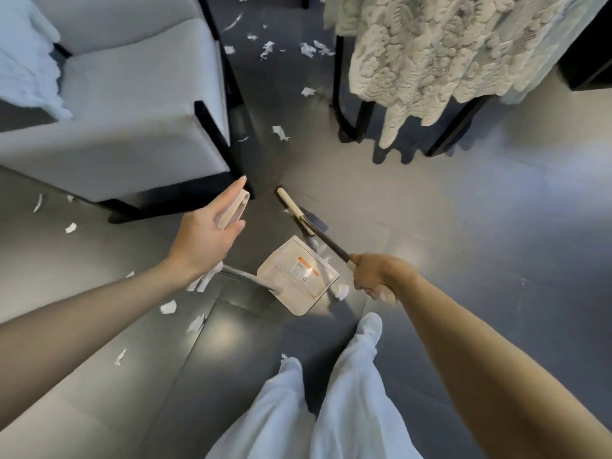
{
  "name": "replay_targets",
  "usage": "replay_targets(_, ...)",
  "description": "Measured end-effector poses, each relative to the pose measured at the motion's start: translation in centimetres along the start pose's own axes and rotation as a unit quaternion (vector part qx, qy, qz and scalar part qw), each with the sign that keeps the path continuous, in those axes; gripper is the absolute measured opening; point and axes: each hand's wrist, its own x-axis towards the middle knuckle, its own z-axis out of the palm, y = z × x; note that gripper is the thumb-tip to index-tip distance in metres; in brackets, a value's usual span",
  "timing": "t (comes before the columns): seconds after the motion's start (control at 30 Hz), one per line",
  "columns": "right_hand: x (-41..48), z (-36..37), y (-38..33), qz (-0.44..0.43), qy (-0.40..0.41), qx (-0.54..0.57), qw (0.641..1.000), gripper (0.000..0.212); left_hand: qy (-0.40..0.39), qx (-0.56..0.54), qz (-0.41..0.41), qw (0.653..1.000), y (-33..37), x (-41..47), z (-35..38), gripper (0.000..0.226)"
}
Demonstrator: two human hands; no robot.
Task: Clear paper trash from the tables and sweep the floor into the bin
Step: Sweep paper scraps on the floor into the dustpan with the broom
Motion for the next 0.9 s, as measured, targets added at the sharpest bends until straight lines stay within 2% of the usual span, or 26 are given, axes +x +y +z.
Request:
replay_targets(0.13,-2.0,4.7,-4.2,0.007,-0.036,-0.07,0.997,0.042,0.013,-0.008,-0.015,1.0,-5.2,-5.2,-4.4,0.073)
replay_targets(0.33,-7.5,8.8,-5.1,0.027,0.001,0.019,0.999,0.067,0.02,0.019,-0.065,0.998,-10.2,-11.5,-8.3,0.069)
replay_targets(0.5,-11.1,10.6,-5.0,0.052,0.07,0.067,0.994,0.052,0.042,0.044,-0.083,0.995,-12.3,-16.0,-9.4,0.069)
replay_targets(0.63,-13.5,12.8,-3.8,0.072,0.105,0.063,0.99,0.044,0.042,0.067,-0.08,0.994,-13.7,-19.4,-8.9,0.069)
replay_targets(0.73,-14.5,15.4,-2.1,0.101,0.126,0.059,0.985,0.03,0.041,0.079,-0.075,0.993,-14.7,-22.1,-8.4,0.068)
replay_targets(0.9,-14.7,21.7,-0.4,0.13,0.13,0.122,0.975,0.015,0.035,0.071,-0.072,0.994,-15.8,-25.8,-6.6,0.064)
